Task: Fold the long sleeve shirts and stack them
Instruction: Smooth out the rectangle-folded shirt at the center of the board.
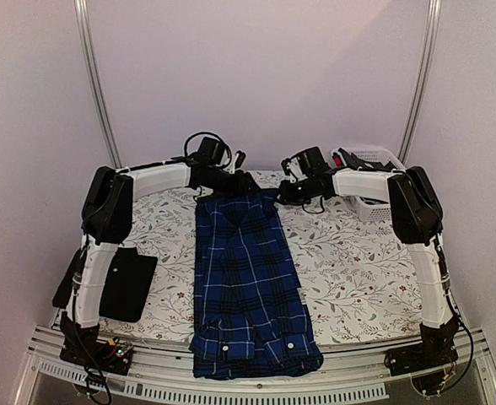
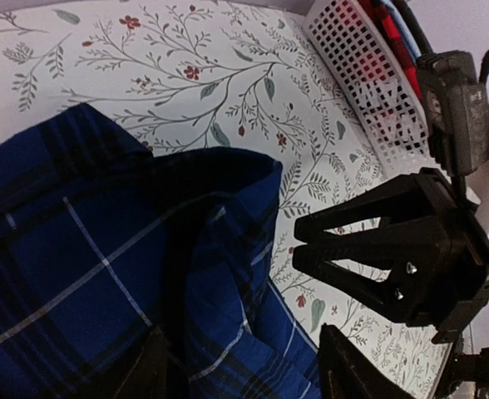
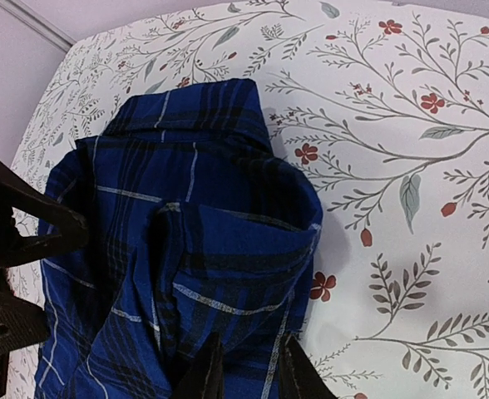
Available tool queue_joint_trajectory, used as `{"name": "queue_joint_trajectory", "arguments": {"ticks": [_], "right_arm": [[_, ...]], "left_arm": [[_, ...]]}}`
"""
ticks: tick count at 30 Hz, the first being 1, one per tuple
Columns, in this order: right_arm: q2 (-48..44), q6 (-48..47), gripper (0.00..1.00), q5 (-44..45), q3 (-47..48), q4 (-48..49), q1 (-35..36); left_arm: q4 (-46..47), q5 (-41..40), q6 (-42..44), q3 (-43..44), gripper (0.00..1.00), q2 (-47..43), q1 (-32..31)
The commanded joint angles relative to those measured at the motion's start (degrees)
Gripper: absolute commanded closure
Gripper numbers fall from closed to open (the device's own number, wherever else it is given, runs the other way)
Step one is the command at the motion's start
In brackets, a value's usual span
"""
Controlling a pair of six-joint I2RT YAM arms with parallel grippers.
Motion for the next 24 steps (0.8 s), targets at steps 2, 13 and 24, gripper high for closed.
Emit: {"name": "queue_joint_trajectory", "arguments": {"ticks": [2,13,24], "right_arm": [[1.8,-1.0,0.78,-1.7,2.1,0.0,0.0],[4.8,-1.4,0.77,-2.8,5.5,0.0,-0.1],[7.3,-2.2,0.77,-3.4,9.4,0.2,-0.2]], "left_arm": [[-5.5,1.6,3.1,1.8,0.36,2.7,-0.2],[-6.6,3.1,2.6,4.0,0.37,5.9,-0.6],[-3.7,6.1,0.5,1.5,0.70,4.6,-0.7]]}}
